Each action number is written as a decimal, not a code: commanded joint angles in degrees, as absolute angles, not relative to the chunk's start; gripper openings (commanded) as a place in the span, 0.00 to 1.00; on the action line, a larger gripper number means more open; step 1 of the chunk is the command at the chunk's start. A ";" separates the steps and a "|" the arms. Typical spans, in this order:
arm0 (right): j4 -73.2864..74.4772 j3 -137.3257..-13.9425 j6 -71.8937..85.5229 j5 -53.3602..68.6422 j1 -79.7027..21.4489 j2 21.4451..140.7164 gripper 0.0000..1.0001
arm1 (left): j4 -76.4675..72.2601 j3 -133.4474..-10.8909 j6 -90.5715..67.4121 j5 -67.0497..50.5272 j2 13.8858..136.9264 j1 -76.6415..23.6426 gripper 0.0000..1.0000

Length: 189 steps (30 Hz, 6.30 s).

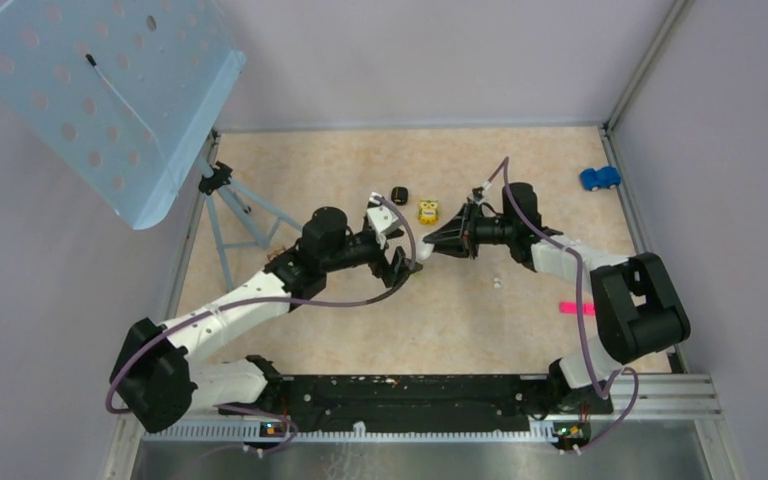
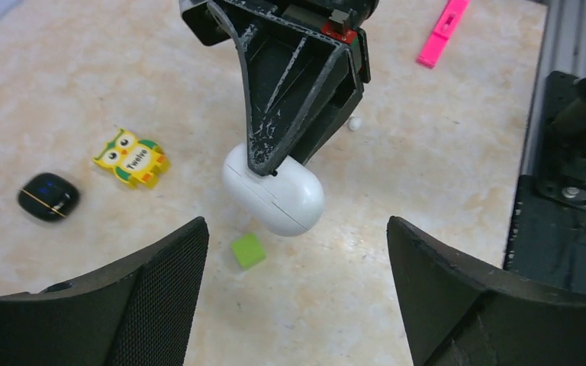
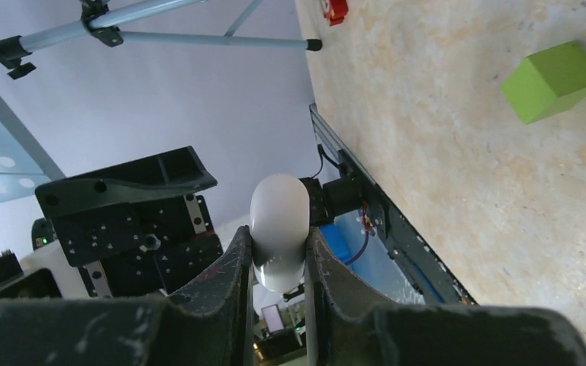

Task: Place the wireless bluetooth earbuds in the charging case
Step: Place the charging case at the center of the board, then pick up the charging case from the center of the board, then pass from the right arm to the left

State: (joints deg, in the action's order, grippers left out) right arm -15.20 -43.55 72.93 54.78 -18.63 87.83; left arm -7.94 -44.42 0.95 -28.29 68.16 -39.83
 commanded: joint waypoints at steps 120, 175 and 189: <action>17.94 -57.55 20.46 -9.24 -39.42 98.58 0.56 | 6.69 -57.45 -37.89 -37.55 84.57 -20.73 0.99; -8.72 -41.24 20.29 7.10 -41.66 72.58 0.32 | -28.09 -45.25 -64.11 -50.99 92.48 -26.29 0.74; -8.79 -40.34 19.95 8.48 -41.79 70.95 0.30 | -32.03 -46.83 -66.09 -49.90 96.36 -27.25 0.57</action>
State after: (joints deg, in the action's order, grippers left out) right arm -5.28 -40.42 20.14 7.46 -41.15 73.47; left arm -28.84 -44.60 -66.35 -48.88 94.04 -26.46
